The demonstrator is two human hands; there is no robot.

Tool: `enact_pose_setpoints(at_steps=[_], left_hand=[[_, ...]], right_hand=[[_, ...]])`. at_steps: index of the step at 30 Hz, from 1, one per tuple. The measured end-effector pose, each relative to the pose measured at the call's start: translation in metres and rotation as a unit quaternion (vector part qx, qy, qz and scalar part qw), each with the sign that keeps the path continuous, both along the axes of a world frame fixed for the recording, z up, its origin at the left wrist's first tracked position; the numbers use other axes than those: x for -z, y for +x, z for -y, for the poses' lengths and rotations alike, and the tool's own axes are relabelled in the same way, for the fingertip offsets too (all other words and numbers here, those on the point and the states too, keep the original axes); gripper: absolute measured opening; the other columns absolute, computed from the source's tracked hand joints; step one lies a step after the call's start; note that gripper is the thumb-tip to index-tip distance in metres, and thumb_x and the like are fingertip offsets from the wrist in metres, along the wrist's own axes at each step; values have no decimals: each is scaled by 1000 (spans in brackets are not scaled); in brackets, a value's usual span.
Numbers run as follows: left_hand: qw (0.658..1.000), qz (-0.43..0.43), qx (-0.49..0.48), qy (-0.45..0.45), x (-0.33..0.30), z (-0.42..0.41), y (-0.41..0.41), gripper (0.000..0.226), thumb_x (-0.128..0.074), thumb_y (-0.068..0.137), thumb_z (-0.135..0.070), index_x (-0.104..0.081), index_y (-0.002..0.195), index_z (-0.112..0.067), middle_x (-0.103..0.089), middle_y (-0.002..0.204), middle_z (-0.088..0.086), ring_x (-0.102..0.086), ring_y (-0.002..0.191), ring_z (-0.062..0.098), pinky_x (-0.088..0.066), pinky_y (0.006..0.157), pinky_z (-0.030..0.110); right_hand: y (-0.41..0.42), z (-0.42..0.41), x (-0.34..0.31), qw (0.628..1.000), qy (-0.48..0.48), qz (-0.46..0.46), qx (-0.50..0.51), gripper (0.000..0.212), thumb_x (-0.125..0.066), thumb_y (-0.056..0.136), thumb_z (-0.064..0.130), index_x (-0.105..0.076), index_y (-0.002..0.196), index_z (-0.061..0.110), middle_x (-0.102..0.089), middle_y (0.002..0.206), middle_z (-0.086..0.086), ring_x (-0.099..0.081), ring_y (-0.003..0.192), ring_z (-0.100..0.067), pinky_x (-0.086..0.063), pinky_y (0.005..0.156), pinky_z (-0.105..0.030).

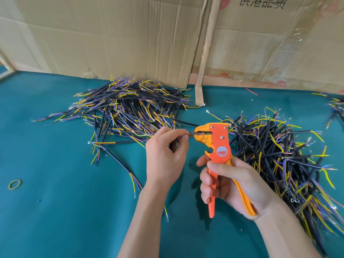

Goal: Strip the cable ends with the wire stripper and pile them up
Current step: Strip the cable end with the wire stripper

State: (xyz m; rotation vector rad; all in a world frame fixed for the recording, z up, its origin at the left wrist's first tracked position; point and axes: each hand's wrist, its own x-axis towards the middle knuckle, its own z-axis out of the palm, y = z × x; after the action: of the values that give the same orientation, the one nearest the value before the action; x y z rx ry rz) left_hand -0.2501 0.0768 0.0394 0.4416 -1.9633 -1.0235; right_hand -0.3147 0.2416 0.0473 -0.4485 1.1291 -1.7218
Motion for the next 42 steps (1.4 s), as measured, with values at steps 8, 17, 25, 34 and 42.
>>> enact_pose_setpoints(at_steps=[8,17,25,34,42], left_hand=[[1000,-5,-1,-12,1,0,0,15,-69,87,-2,-79,85,-13,-60,71,1,-54,65,19,-43,62,26],[1000,-16,5,-18,2,0,-1,13,-71,88,-1,-79,86,-11,-63,72,0,-56,66,17,-43,62,23],[996,29,64,54,9,0,-3,29,-65,92,-4,-72,115,-22,-66,78,-8,-61,75,12,-47,69,21],[968,9,97,231,8,4,-4,21,-59,94,4,-65,97,-15,-77,82,0,-65,64,10,-46,56,22],[966,21,89,242,11,7,-2,20,-64,93,3,-51,88,-13,-78,82,3,-75,74,19,-53,56,26]], right_hand=[[1,1,-1,1000,11,1,2,29,-83,77,18,-70,99,5,-52,71,-15,-53,57,-30,-50,55,-42],[6,5,-3,999,33,12,39,27,-78,83,23,-55,82,9,-43,64,-12,-42,49,-26,-43,49,-36],[6,9,-2,995,35,-3,93,48,-82,75,38,-40,70,15,-32,54,-3,-28,35,-14,-30,37,-20],[-3,6,4,993,-56,33,102,49,-96,60,22,-66,96,8,-59,83,-19,-60,70,-34,-55,67,-45],[0,-3,-5,986,-168,-14,-14,40,-83,80,15,-61,112,5,-63,97,-21,-62,79,-37,-51,79,-44]])
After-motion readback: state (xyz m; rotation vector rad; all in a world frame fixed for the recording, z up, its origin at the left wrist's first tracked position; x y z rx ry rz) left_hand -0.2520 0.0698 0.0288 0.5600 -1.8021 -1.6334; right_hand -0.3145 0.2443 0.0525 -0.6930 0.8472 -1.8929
